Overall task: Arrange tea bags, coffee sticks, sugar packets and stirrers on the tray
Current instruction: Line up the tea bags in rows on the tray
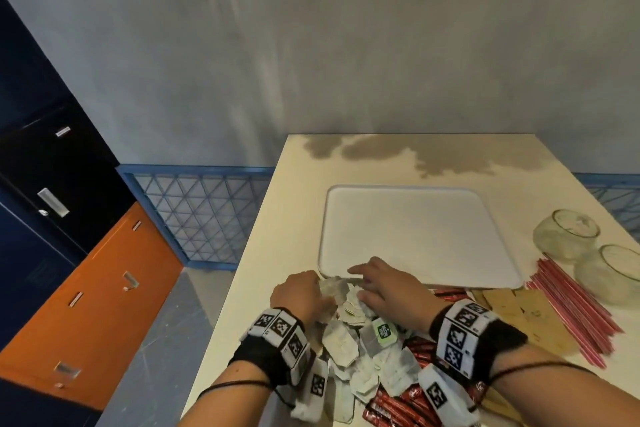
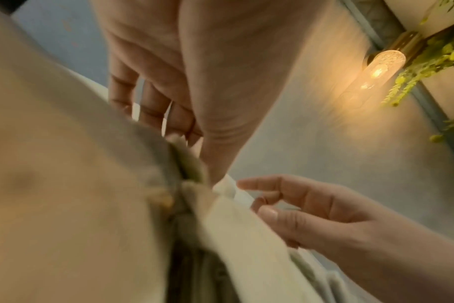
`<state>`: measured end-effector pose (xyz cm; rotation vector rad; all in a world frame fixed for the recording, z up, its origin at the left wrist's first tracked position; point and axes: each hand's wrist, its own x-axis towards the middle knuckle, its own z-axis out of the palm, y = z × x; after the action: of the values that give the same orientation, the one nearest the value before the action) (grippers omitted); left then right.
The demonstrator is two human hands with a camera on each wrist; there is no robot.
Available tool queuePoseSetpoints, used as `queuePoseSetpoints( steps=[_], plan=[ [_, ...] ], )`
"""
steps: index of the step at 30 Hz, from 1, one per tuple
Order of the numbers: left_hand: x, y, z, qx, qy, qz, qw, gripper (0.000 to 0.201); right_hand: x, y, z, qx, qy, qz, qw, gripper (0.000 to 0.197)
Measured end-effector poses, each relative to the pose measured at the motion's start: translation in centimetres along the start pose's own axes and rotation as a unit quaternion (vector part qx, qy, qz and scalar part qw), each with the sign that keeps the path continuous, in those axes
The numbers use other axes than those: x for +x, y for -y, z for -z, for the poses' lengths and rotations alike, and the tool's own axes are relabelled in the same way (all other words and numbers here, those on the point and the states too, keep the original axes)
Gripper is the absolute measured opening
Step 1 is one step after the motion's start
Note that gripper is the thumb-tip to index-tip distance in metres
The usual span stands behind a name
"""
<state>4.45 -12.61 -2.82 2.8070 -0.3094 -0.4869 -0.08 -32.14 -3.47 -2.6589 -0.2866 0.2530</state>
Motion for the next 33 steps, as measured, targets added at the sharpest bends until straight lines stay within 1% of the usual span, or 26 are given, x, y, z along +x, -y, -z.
queuePoseSetpoints(
  steps=[3, 4, 5, 6, 8, 10, 11, 12, 13, 15, 16, 17, 18, 19, 20, 21, 22, 23, 25, 27, 29, 31, 33],
  plan=[
    [-0.3, -0.8, 1.2, 0.079, -0.047, -0.083, 0.992, 0.024, 0.2, 0.2, 0.8, 0.043, -0.007, 0.037, 0.998, 0.059],
    [-0.3, -1.1, 1.7, 0.088, -0.060, -0.111, 0.988, 0.023, 0.4, 0.4, 1.3, 0.048, -0.001, 0.050, 0.998, 0.059],
    [-0.3, -1.4, 2.2, 0.070, -0.067, -0.133, 0.986, 0.022, 0.6, 0.6, 1.5, 0.052, 0.007, 0.061, 0.997, 0.056],
    [-0.2, -1.6, 2.7, 0.034, -0.063, -0.147, 0.986, 0.020, 0.7, 0.8, 1.9, 0.056, 0.011, 0.067, 0.996, 0.049],
    [0.0, -1.9, 3.7, -0.079, -0.058, -0.173, 0.980, 0.016, 0.7, 1.0, 2.6, 0.079, -0.003, 0.067, 0.995, 0.028],
    [0.3, -2.3, 4.5, -0.196, -0.054, -0.195, 0.959, 0.018, 0.3, 1.2, 3.6, 0.167, -0.019, 0.050, 0.985, 0.017],
    [0.4, -2.5, 4.7, -0.267, -0.051, -0.198, 0.942, 0.020, 0.1, 1.3, 4.1, 0.227, -0.019, 0.045, 0.973, 0.016],
    [0.6, -2.8, 4.8, -0.344, -0.040, -0.192, 0.918, 0.026, 0.0, 1.4, 4.8, 0.280, -0.017, 0.044, 0.959, 0.016],
    [0.8, -3.1, 4.8, -0.417, -0.009, -0.186, 0.890, 0.035, -0.1, 1.5, 5.3, 0.321, -0.015, 0.043, 0.946, 0.017],
    [0.9, -4.1, 4.3, -0.526, 0.098, -0.189, 0.823, 0.050, 0.0, 1.7, 6.3, 0.377, -0.007, 0.038, 0.925, 0.019],
    [0.8, -4.7, 3.9, -0.569, 0.146, -0.191, 0.786, 0.050, 0.0, 1.9, 6.6, 0.400, -0.004, 0.033, 0.916, 0.020],
    [0.7, -5.3, 3.7, -0.610, 0.172, -0.187, 0.751, 0.045, 0.1, 1.9, 6.8, 0.419, -0.005, 0.025, 0.908, 0.021],
    [0.7, -5.9, 3.6, -0.647, 0.179, -0.174, 0.721, 0.040, 0.2, 1.9, 6.8, 0.437, -0.012, 0.011, 0.899, 0.023],
    [0.7, -6.5, 3.7, -0.678, 0.174, -0.154, 0.697, 0.038, 0.3, 1.7, 6.9, 0.450, -0.031, -0.010, 0.893, 0.025],
    [0.8, -6.8, 3.7, -0.704, 0.162, -0.131, 0.679, 0.037, 0.4, 1.6, 6.8, 0.453, -0.060, -0.035, 0.889, 0.027],
    [1.0, -7.0, 3.8, -0.721, 0.146, -0.111, 0.668, 0.036, 0.5, 1.2, 6.7, 0.446, -0.095, -0.059, 0.888, 0.028],
    [1.3, -7.0, 3.6, -0.729, 0.130, -0.094, 0.666, 0.035, 0.6, 0.9, 6.7, 0.435, -0.122, -0.077, 0.889, 0.028],
    [1.5, -7.0, 3.5, -0.725, 0.116, -0.082, 0.674, 0.033, 0.7, 0.6, 6.7, 0.424, -0.136, -0.085, 0.891, 0.026],
    [1.9, -7.1, 3.2, -0.709, 0.088, -0.062, 0.697, 0.028, 0.9, 0.3, 6.5, 0.420, -0.138, -0.084, 0.893, 0.021],
    [2.4, -7.1, 3.0, -0.704, 0.062, -0.039, 0.707, 0.025, 1.1, 0.5, 6.4, 0.425, -0.137, -0.079, 0.891, 0.015],
    [3.2, -7.2, 3.1, -0.698, 0.053, -0.025, 0.713, 0.024, 1.6, 0.5, 6.6, 0.412, -0.148, -0.083, 0.895, 0.013],
    [3.6, -7.2, 3.4, -0.688, 0.048, -0.019, 0.723, 0.021, 1.9, 0.6, 6.8, 0.391, -0.178, -0.101, 0.897, 0.014],
    [4.2, -7.0, 3.7, -0.680, 0.037, -0.011, 0.732, 0.019, 2.4, 0.2, 7.2, 0.392, -0.217, -0.121, 0.886, 0.015]
  ],
)
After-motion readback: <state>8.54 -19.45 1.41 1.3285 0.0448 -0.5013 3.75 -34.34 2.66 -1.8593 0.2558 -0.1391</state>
